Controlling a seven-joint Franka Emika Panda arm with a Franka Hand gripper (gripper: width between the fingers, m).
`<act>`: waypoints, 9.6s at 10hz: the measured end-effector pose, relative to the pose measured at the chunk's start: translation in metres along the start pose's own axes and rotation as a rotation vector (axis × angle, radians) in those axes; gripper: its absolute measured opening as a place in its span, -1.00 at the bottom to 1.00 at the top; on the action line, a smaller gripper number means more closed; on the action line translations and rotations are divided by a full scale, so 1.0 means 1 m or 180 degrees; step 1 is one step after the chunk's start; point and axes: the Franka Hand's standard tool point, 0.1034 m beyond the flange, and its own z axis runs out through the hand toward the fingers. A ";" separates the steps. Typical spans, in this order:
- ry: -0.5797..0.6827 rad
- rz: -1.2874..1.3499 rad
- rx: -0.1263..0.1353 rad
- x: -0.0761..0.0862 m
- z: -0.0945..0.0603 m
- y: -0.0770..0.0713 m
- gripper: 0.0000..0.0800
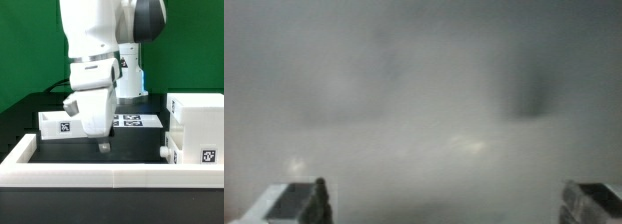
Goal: Assemble drawer
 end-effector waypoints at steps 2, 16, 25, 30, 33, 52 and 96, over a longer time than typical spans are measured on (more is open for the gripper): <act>-0.0041 0.0128 -0.0023 -0.021 -0.010 -0.024 0.62; 0.0000 0.2499 -0.0195 -0.057 -0.027 -0.070 0.62; 0.0037 0.3834 -0.0301 -0.070 -0.025 -0.110 0.62; -0.0006 0.3835 -0.0340 -0.074 0.005 -0.142 0.62; -0.0016 0.3840 -0.0331 -0.073 0.017 -0.152 0.62; 0.0048 0.2961 -0.0262 0.017 -0.006 -0.080 -0.89; -0.0272 -0.0191 -0.0037 0.076 -0.016 0.002 -0.89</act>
Offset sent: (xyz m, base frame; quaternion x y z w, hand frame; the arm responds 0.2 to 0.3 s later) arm -0.0256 -0.0166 0.0179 0.0220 -0.0062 0.0265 0.9994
